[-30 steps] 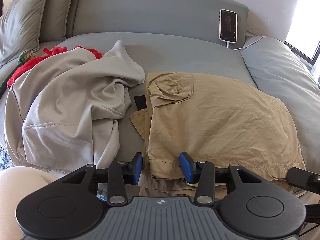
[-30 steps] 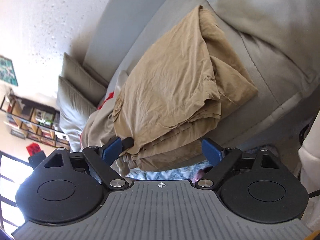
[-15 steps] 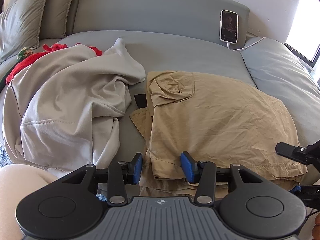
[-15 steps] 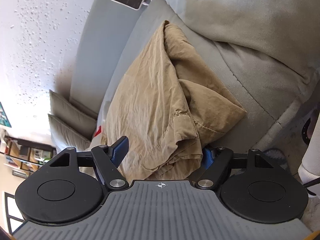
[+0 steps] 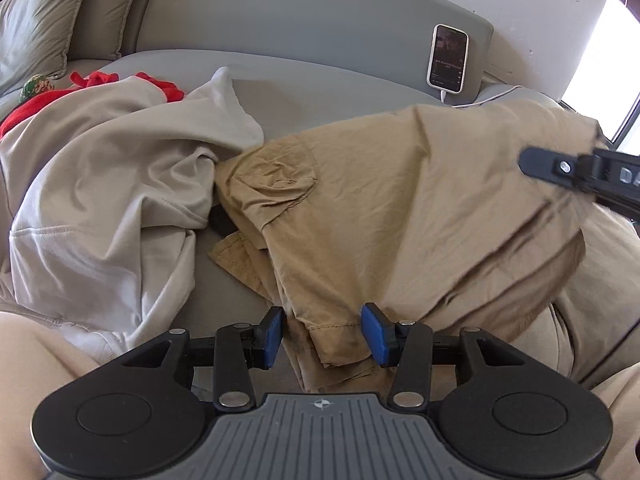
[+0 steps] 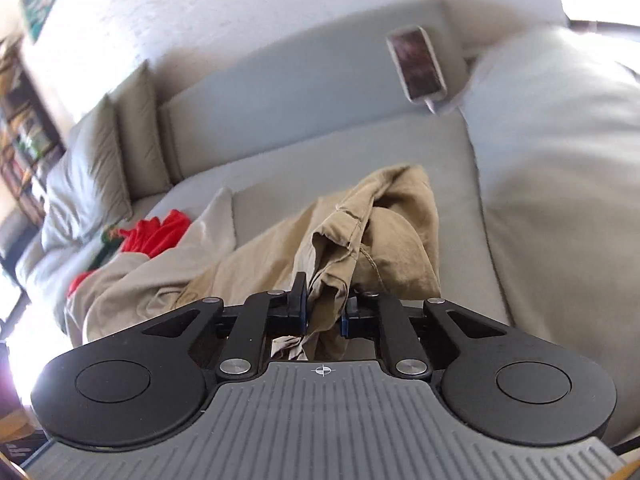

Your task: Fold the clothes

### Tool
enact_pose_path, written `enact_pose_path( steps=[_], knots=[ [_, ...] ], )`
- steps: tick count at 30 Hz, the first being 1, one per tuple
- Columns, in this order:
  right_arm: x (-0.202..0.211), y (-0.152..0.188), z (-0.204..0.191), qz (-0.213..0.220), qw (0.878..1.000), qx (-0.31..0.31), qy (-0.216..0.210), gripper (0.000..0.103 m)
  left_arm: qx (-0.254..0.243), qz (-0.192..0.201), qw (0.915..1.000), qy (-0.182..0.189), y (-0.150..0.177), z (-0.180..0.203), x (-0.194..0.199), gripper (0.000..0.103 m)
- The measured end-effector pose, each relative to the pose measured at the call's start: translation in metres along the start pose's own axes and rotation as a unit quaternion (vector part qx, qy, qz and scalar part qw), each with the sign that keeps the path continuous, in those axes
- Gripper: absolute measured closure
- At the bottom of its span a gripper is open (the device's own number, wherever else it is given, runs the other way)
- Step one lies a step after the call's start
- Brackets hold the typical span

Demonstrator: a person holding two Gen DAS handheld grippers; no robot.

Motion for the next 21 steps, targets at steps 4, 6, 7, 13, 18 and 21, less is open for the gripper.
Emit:
enact_pose_path(
  steps=[4,6,7,13,18,21],
  knots=[
    [-0.039,-0.019,-0.01,-0.025,0.997,0.07,0.03,0.086,-0.019,0.0,0.9997,-0.014,-0.004,0.011,-0.005,0.058],
    [-0.058,-0.007,0.02,-0.105,0.994,-0.018,0.034,0.075,-0.028,0.0,0.9995,-0.015,-0.003,0.013,-0.006,0.058],
    [-0.066,0.0,0.037,-0.148,0.986,-0.068,0.035,0.066,-0.032,0.0,0.9994,-0.015,-0.003,0.013,-0.006,0.058],
    [-0.025,0.031,0.077,-0.15,0.956,-0.251,-0.028,0.03,-0.005,-0.017,0.9998,0.008,-0.009,0.001,-0.007,0.057],
    [-0.002,0.058,0.06,-0.13,0.922,-0.343,-0.121,0.023,-0.003,-0.018,0.9998,0.008,-0.008,0.0,-0.005,0.057],
    [-0.014,0.08,0.053,-0.129,0.903,-0.387,-0.135,0.023,0.007,-0.025,0.9996,0.012,-0.009,-0.002,-0.005,0.057]
  ],
)
Point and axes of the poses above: each gripper's, at about its wrist camera, not at the fingertips, and x roughly against the way its jaws point, z to its right, y to its underside, the point moved 5 cm from there along -x, roughly the way its jaws point, and after that the axes turned 7 degrees about x, right-handed, at the moved point
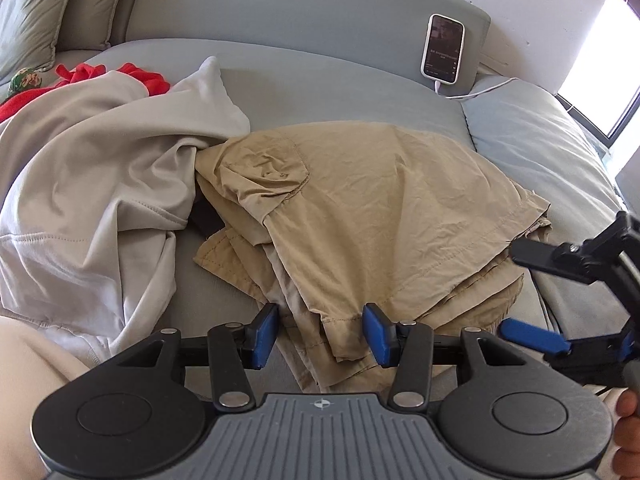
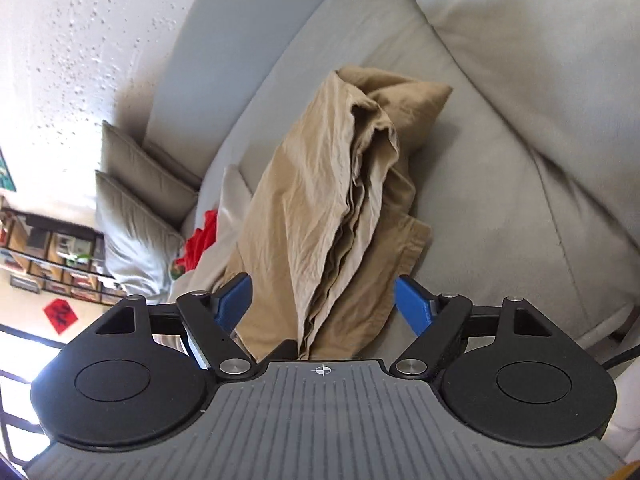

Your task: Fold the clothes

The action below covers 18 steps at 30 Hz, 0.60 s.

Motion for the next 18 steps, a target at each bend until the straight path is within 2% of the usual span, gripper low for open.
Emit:
enact_pose_path(
  steps=[3,6,7,8,11,15,16,17,18],
  knots=[
    [-0.011,0.01,0.012,0.028,0.999,-0.034,-0.026,0.024,0.013,-0.006,0.9999,0.007,-0.001,-0.004,-0.001,0.055],
    [-0.026,0.012,0.015,0.045,0.997,-0.037,-0.054,0.026,0.018,-0.008,0.9998,0.008,-0.002,-0.005,-0.002,0.054],
    [-0.032,0.01,0.017,0.055,0.996,-0.036,-0.054,0.033,0.017,-0.008,0.9998,0.008,-0.002,-0.004,-0.002,0.054],
    [-0.039,0.008,0.02,0.065,0.996,-0.035,-0.054,0.044,0.015,-0.007,0.9998,0.007,-0.002,-0.004,-0.001,0.054],
    [-0.052,0.0,0.022,0.096,0.994,-0.036,-0.032,0.065,0.006,-0.004,1.0,0.004,-0.002,-0.002,-0.001,0.052],
    [-0.068,-0.01,0.007,0.123,0.992,0.007,0.006,0.067,0.001,-0.002,1.0,0.007,-0.002,-0.002,0.001,0.052],
    [-0.071,-0.012,0.002,0.121,0.992,0.027,0.022,0.07,-0.002,-0.004,0.9999,0.01,-0.002,-0.002,0.002,0.052],
    [-0.073,-0.015,-0.003,0.116,0.991,0.05,0.039,0.079,-0.003,-0.006,0.9999,0.013,-0.002,-0.003,0.005,0.052],
    [-0.073,-0.018,-0.009,0.11,0.99,0.071,0.051,0.081,-0.001,-0.008,0.9998,0.017,-0.002,-0.004,0.01,0.053]
  ],
)
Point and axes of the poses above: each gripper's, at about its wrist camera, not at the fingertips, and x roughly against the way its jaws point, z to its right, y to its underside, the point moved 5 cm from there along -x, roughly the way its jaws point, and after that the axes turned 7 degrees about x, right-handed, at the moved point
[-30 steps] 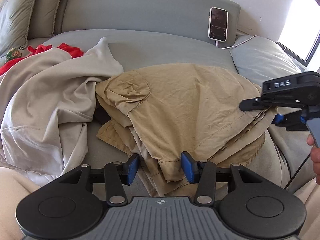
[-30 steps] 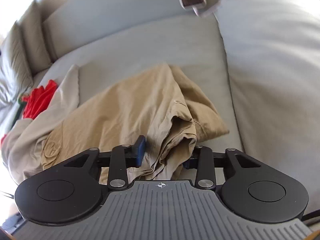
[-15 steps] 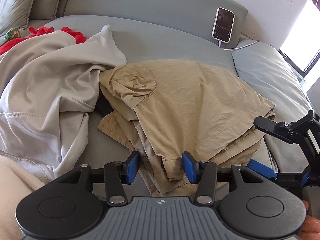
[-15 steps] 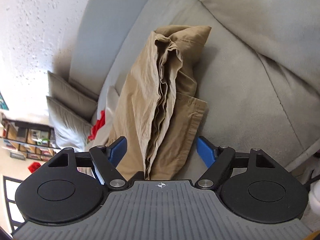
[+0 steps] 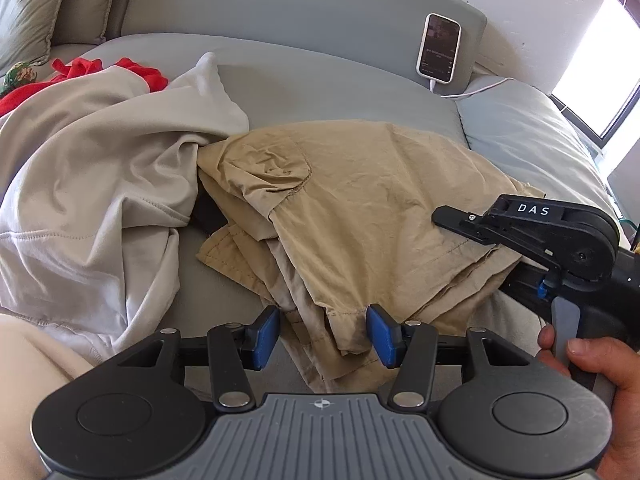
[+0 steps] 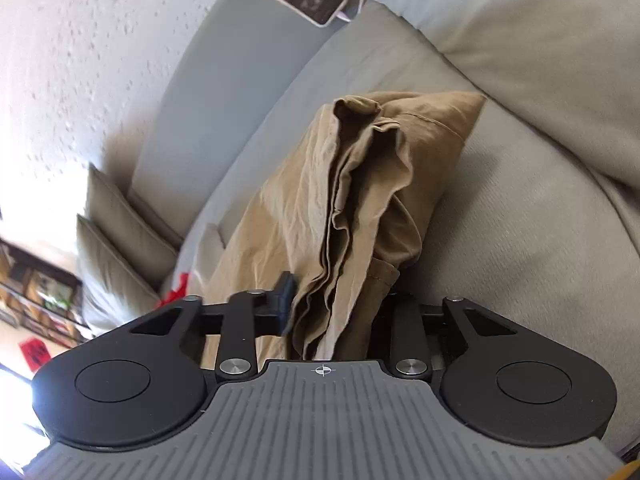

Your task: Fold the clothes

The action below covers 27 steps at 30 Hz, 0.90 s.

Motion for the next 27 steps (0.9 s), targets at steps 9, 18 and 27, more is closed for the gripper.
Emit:
enact_pose_path(
  steps=[9,18,27],
  knots=[
    [0.075,-0.042,-0.083,0.037,0.971,0.237,-0.022,0.094,0.066,0.115,0.9868,0.094,-0.048,-0.032,0.099,0.028],
    [0.143,-0.08,-0.119,-0.024,0.951,0.245,-0.188,0.094,0.142,0.145,0.9708,0.128,-0.083,-0.061,0.109,0.019],
    [0.021,-0.089,0.019,-0.097,0.994,0.015,-0.043,0.093,0.099,0.065,0.9875,0.104,-0.041,-0.039,0.061,0.019]
  ],
)
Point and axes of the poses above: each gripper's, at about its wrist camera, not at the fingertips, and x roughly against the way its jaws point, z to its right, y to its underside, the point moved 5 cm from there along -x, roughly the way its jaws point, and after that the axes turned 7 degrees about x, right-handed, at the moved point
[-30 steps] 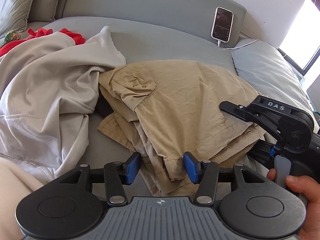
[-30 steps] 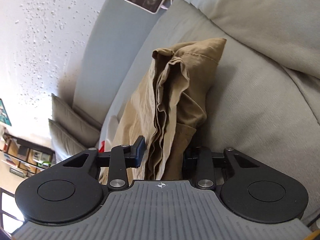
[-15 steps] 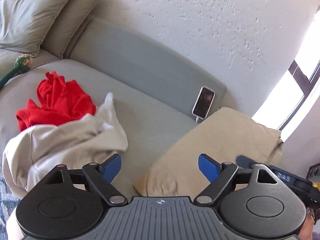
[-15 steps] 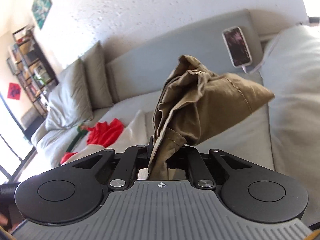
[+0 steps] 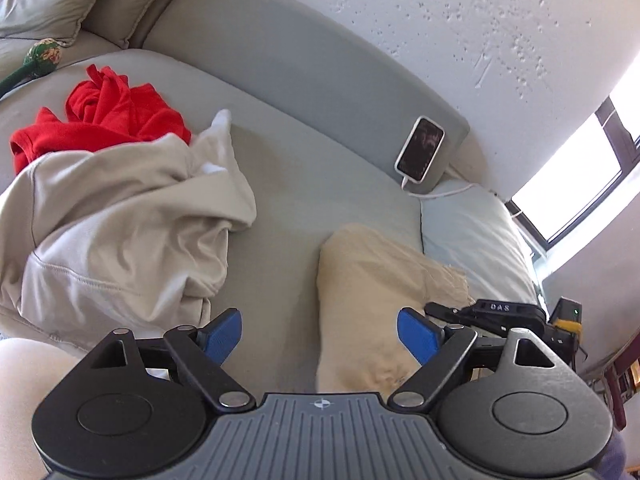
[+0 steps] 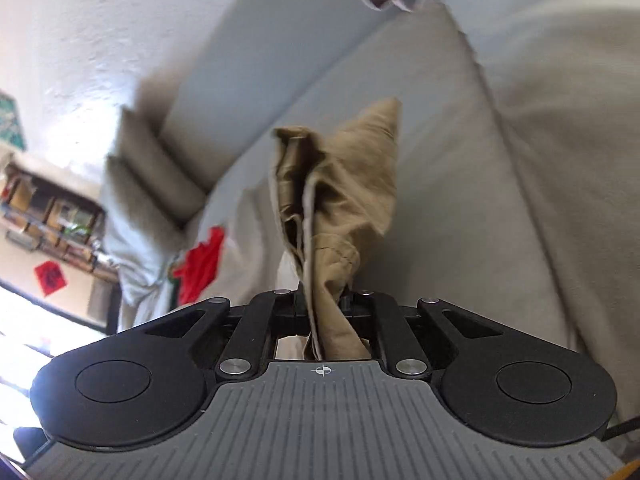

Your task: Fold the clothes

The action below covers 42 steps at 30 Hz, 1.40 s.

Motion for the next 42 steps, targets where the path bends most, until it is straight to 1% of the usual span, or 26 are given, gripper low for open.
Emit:
enact_pose_path(
  steps=[1,3,5,9,11,14,15,16,17,18,19,21,22,23,24,25,26,28,30,31,32,35,36,37,40,42],
  knots=[
    [-0.009,-0.002,0.016,-0.005,1.0,-0.017,0.01,0.092,-0.007,-0.007,0.9999,-0.003,0.003,0.001,-0.005,0.019],
    [-0.017,-0.003,0.032,-0.016,0.999,-0.023,0.018,0.083,-0.02,-0.016,0.9996,-0.009,0.008,0.002,-0.013,0.019],
    [-0.015,-0.004,0.035,-0.015,1.0,-0.005,0.024,0.067,-0.03,-0.017,0.9993,-0.017,0.01,0.004,-0.02,0.02],
    [0.002,-0.002,0.033,-0.021,0.999,0.002,0.047,0.053,-0.051,-0.001,0.9986,-0.013,0.004,0.018,-0.029,0.023],
    [0.02,0.002,0.03,-0.019,0.998,0.006,0.065,0.036,-0.07,0.01,0.9975,-0.004,0.002,0.029,-0.031,0.025],
    [0.061,0.008,0.021,0.029,0.996,0.03,0.073,0.028,-0.108,0.007,0.9941,0.013,0.006,0.047,-0.045,0.044],
    [0.075,0.011,0.017,0.045,0.995,0.039,0.077,0.028,-0.14,0.002,0.99,0.013,0.012,0.055,-0.054,0.063],
    [0.086,0.013,0.013,0.058,0.994,0.047,0.082,0.028,-0.183,-0.002,0.9832,0.008,0.022,0.061,-0.063,0.088],
    [0.096,0.016,0.008,0.068,0.992,0.058,0.087,0.028,-0.226,-0.012,0.974,0.0,0.036,0.065,-0.074,0.092],
    [0.103,0.02,0.004,0.072,0.991,0.067,0.092,0.028,-0.273,-0.018,0.9615,-0.02,0.053,0.067,-0.083,0.09],
    [0.107,0.024,-0.001,0.07,0.99,0.075,0.095,0.028,-0.32,-0.024,0.9462,-0.042,0.07,0.068,-0.092,0.091],
    [0.108,0.033,-0.013,0.061,0.989,0.093,0.093,0.028,-0.396,0.002,0.915,-0.076,0.091,0.069,-0.09,0.092],
    [0.108,0.037,-0.02,0.058,0.988,0.108,0.093,0.032,-0.415,0.006,0.9055,-0.087,0.096,0.069,-0.088,0.094],
    [0.105,0.043,-0.028,0.056,0.985,0.133,0.096,0.042,-0.433,0.01,0.896,-0.098,0.1,0.069,-0.086,0.094],
    [0.102,0.05,-0.035,0.053,0.979,0.167,0.103,0.051,-0.434,0.012,0.8956,-0.098,0.1,0.067,-0.085,0.094],
    [0.095,0.057,-0.041,0.046,0.972,0.201,0.115,0.074,-0.433,0.015,0.896,-0.097,0.1,0.066,-0.084,0.095],
    [0.087,0.063,-0.047,0.035,0.963,0.232,0.129,0.087,-0.418,0.014,0.9039,-0.091,0.096,0.063,-0.084,0.095],
    [0.068,0.07,-0.048,0.022,0.948,0.272,0.162,0.088,-0.373,0.004,0.9248,-0.077,0.086,0.058,-0.086,0.095],
    [0.047,0.076,-0.037,0.003,0.927,0.303,0.219,0.088,-0.335,-0.012,0.9401,-0.06,0.079,0.052,-0.086,0.094],
    [0.038,0.081,-0.03,-0.011,0.921,0.312,0.234,0.089,-0.324,-0.018,0.9443,-0.057,0.076,0.05,-0.086,0.094],
    [0.034,0.084,-0.024,-0.014,0.92,0.312,0.238,0.089,-0.32,-0.024,0.9453,-0.056,0.076,0.049,-0.084,0.094],
    [0.043,0.086,-0.025,-0.027,0.912,0.313,0.263,0.089,-0.329,-0.044,0.9412,-0.064,0.079,0.048,-0.074,0.094],
    [0.05,0.085,-0.026,-0.03,0.911,0.312,0.269,0.089,-0.324,-0.049,0.9425,-0.063,0.08,0.049,-0.068,0.091],
    [0.059,0.084,-0.028,-0.028,0.913,0.307,0.266,0.085,-0.314,-0.05,0.9464,-0.057,0.078,0.05,-0.062,0.089],
    [0.09,0.083,-0.039,0.002,0.931,0.296,0.213,0.084,-0.262,-0.038,0.9643,-0.007,0.068,0.058,-0.044,0.088],
    [0.103,0.085,-0.05,0.02,0.941,0.288,0.179,0.083,-0.233,-0.026,0.9719,0.024,0.062,0.066,-0.039,0.088]
  ],
)
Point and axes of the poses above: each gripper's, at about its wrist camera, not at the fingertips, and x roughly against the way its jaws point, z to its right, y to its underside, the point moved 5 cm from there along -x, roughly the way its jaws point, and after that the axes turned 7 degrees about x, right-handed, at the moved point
